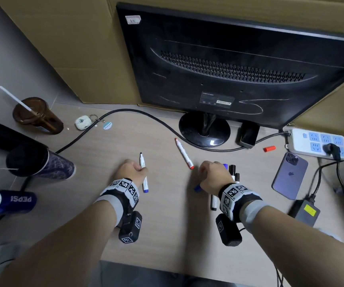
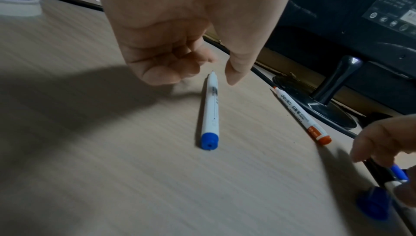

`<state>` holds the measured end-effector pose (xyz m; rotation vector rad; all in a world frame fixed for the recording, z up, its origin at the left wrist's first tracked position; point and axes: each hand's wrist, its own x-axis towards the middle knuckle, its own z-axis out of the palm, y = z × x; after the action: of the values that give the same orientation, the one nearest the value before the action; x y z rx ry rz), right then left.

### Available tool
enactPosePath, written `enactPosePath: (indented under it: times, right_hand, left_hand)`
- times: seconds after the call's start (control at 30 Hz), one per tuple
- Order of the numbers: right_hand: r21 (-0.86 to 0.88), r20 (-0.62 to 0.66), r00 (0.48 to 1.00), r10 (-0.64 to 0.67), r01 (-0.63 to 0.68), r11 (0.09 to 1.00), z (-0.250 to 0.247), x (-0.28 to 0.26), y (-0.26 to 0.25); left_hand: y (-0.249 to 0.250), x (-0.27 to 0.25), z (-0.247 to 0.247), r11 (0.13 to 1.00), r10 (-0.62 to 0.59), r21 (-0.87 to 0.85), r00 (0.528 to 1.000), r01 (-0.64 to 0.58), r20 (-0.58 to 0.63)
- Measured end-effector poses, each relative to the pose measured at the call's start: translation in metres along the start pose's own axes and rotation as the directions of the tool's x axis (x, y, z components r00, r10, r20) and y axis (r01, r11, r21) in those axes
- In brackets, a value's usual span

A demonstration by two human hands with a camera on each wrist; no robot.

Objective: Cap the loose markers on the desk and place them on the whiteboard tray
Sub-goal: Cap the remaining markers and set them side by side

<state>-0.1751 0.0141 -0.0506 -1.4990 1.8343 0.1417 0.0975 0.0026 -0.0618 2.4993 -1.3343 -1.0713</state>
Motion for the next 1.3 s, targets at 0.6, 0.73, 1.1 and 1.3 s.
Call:
enactPosePath:
  times: [0.6, 0.73, 1.1, 1.3]
  right_hand:
    - [0.09, 0.015, 0.982, -0.189, 0.187, 0.978, 0.02, 0.003, 0.002]
    - [0.354, -0.077, 0.985, -0.153, 0.171, 0.919, 0.003, 0.002, -0.005]
    - [0.893, -0.169, 0.982, -0.08, 0.187, 0.41, -0.052, -0.017, -0.011]
    - [0.92, -0.132, 0.99, -0.038, 0.137, 0.368, -0.063, -0.026, -0.002]
  left_hand:
    - [-0.01, 0.002, -0.004, 0.999, -0.009, 0.044, 0.991, 0.003, 0.137]
    - [-0.004, -0.006, -0.006, 0.992, 0.118, -0.062, 0.971, -0.108, 0.207]
    - [0.036, -0.039, -0.014, 0.925, 0.34, -0.264, 0.907, -0.274, 0.248]
    - [0.048, -0.053, -0.017, 0.894, 0.417, -0.299, 0.864, -0.334, 0.282]
